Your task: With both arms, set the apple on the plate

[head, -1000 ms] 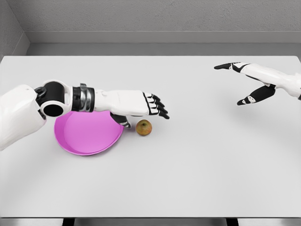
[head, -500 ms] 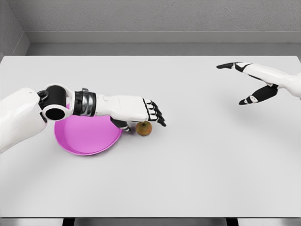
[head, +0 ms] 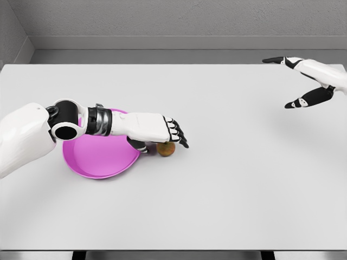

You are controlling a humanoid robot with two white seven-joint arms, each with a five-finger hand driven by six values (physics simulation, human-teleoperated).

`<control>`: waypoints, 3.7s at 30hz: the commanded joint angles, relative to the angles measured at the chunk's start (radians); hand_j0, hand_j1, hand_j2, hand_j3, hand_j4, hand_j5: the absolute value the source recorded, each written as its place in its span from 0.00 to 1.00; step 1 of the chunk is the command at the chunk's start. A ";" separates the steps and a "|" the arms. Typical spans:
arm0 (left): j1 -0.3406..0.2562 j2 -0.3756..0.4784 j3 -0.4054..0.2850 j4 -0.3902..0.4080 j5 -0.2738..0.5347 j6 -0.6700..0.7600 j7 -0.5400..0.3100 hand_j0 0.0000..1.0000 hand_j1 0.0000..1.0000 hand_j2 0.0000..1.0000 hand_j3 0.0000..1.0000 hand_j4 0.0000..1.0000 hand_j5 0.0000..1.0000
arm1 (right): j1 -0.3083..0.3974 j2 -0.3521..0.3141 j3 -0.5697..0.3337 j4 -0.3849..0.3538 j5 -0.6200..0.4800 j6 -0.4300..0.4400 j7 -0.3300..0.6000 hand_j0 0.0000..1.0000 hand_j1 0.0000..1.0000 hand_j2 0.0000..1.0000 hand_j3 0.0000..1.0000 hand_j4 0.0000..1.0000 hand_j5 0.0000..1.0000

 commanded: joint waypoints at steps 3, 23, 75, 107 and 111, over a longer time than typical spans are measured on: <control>0.000 -0.001 0.000 0.002 0.002 0.002 0.000 0.93 0.93 0.93 0.93 0.93 0.93 | 0.002 -0.003 -0.001 -0.002 -0.008 0.003 0.000 1.00 1.00 1.00 1.00 1.00 1.00; -0.002 -0.039 -0.005 0.052 -0.029 0.002 0.000 0.87 0.87 0.87 0.87 0.87 0.87 | -0.006 0.029 -0.057 -0.002 -0.006 0.003 0.000 1.00 1.00 1.00 1.00 1.00 1.00; 0.000 -0.031 -0.028 0.036 -0.034 0.002 -0.003 0.48 0.48 0.48 0.48 0.48 0.48 | 0.083 -0.031 -0.199 -0.036 -0.006 0.003 0.000 1.00 1.00 1.00 1.00 1.00 1.00; -0.008 0.309 0.187 0.154 0.247 0.002 0.008 1.00 1.00 1.00 1.00 1.00 1.00 | 0.098 -0.021 -0.211 -0.057 -0.006 0.003 0.000 1.00 1.00 1.00 1.00 1.00 1.00; -0.014 0.276 0.212 0.441 0.338 0.002 0.008 1.00 1.00 1.00 1.00 1.00 1.00 | 0.120 -0.025 -0.211 -0.057 -0.006 0.003 0.000 1.00 1.00 1.00 1.00 1.00 1.00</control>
